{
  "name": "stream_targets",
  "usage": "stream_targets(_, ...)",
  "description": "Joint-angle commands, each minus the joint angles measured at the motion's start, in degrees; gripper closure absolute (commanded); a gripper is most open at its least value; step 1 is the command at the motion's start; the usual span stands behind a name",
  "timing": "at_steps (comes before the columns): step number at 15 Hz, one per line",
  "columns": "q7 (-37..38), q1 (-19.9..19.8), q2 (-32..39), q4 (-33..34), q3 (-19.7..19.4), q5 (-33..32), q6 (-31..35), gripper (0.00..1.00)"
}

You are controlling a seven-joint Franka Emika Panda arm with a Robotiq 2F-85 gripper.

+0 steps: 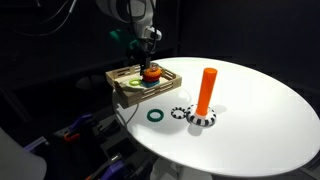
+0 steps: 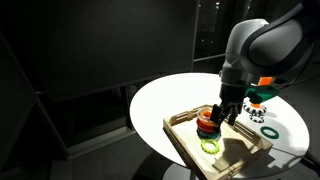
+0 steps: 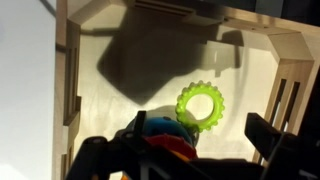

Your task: Pick up the lime green ring and put it in the tray

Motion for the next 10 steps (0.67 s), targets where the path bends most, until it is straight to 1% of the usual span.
stream_targets(1,3.4,0.5,-4.5,-0.6,-2.5,-4.3,-6.0,0.0)
stream_targets(7,12.6,0.3,-10.6,-0.5,-5.8,-15.2,-11.6,0.0)
stream_targets(10,16.1,-0.3,-13.5,-0.5,-6.4,-18.4,-13.4,0.0)
